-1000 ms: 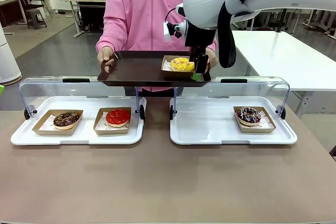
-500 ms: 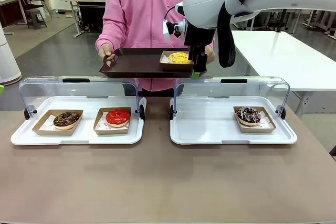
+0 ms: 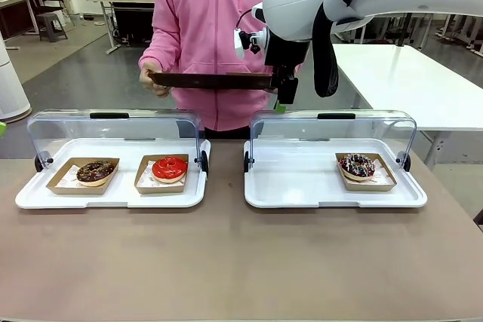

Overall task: Provide the desired donut to the person.
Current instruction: Pick up and lift the Paper togo box containing the Donut pointed at by the person.

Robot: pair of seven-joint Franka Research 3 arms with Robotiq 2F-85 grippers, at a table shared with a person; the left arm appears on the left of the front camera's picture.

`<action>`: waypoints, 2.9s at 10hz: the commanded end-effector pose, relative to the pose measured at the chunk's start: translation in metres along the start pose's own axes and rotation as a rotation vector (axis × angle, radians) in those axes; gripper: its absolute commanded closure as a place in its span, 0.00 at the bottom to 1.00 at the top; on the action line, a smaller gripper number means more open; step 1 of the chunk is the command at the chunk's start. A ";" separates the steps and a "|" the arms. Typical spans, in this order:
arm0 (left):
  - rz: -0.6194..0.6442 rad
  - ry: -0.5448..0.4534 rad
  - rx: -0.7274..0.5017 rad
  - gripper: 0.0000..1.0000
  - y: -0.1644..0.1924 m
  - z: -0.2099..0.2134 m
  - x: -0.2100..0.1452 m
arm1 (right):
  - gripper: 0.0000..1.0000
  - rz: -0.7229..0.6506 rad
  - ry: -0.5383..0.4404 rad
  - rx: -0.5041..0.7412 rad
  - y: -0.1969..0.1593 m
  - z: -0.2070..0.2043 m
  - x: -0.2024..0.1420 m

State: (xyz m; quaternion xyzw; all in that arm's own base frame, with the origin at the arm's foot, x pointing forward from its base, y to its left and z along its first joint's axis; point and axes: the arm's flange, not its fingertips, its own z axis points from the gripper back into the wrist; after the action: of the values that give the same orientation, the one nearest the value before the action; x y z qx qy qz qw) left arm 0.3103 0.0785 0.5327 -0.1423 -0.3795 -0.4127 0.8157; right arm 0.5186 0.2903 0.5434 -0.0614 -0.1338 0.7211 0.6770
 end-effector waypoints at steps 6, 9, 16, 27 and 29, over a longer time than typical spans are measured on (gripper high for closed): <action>-0.007 -0.009 -0.008 0.00 0.001 0.000 -0.002 | 0.00 -0.096 -0.376 0.074 0.077 0.095 -0.146; -0.007 -0.009 -0.008 0.00 0.001 0.000 -0.002 | 0.00 -0.274 -0.607 -0.020 0.132 0.100 -0.243; -0.007 -0.009 -0.008 0.00 0.001 0.000 -0.002 | 0.00 -0.455 -0.706 -0.100 0.190 0.089 -0.288; -0.007 -0.009 -0.008 0.00 0.001 0.000 -0.002 | 0.00 -0.527 -0.638 -0.150 0.192 0.089 -0.291; -0.007 -0.009 -0.008 0.00 0.001 0.000 -0.002 | 0.00 -0.559 -0.591 -0.168 0.189 0.089 -0.288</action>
State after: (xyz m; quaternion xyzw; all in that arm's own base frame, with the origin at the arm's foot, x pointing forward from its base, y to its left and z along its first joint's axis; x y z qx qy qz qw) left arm 0.3103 0.0788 0.5328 -0.1422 -0.3796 -0.4122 0.8159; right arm 0.3384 -0.0216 0.5560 0.1508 -0.4024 0.4961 0.7545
